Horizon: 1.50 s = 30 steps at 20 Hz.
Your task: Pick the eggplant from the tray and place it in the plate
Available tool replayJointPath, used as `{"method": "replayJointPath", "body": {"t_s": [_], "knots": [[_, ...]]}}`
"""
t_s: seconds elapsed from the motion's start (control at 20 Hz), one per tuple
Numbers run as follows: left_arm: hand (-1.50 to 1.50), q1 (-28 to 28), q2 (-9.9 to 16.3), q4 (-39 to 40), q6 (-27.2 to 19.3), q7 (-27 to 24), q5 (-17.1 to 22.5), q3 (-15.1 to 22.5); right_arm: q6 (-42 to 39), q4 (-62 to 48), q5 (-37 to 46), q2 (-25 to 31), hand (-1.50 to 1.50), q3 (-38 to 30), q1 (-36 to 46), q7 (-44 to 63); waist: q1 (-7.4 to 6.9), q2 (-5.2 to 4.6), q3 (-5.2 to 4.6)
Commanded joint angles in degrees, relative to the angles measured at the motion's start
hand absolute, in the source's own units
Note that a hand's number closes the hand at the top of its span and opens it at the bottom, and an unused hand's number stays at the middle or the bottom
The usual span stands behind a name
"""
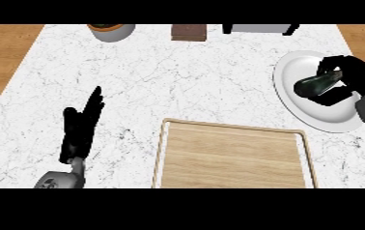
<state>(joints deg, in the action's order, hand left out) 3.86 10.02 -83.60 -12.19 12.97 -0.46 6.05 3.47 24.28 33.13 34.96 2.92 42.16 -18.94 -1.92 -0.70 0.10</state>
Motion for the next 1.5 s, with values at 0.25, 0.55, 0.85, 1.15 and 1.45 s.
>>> {"method": "replayJointPath", "body": {"t_s": [0.25,0.55,0.85,1.15,1.45], "knots": [[0.0,1.0,-1.7,0.6,-0.1,0.3,-0.6,0.3,-8.9,-12.1,2.3,3.2,-1.5,-0.1,4.9,-12.7,-0.23,-0.14,0.06],[0.0,-1.4,-0.6,1.5,0.7,-2.3,0.2,-1.1,-17.7,-10.4,-11.5,3.0,-1.5,-12.0,5.8,-22.7,0.69,0.25,0.06],[0.0,-0.5,-0.9,2.2,1.3,-2.6,0.1,-0.8,-28.1,-16.1,-20.2,6.9,-1.5,-20.8,5.6,-23.5,-0.15,-0.43,0.14],[0.0,-1.1,-3.3,-1.9,-1.6,0.8,-2.8,2.0,-33.1,-16.3,-20.2,7.4,-1.5,-20.6,2.3,-26.4,-0.12,-0.07,0.14],[0.0,-1.9,-0.6,-0.5,2.1,-1.1,0.6,-1.4,-35.7,-14.5,-20.1,6.7,-1.5,-20.0,-1.7,-32.5,-0.36,-0.33,0.21]]}}
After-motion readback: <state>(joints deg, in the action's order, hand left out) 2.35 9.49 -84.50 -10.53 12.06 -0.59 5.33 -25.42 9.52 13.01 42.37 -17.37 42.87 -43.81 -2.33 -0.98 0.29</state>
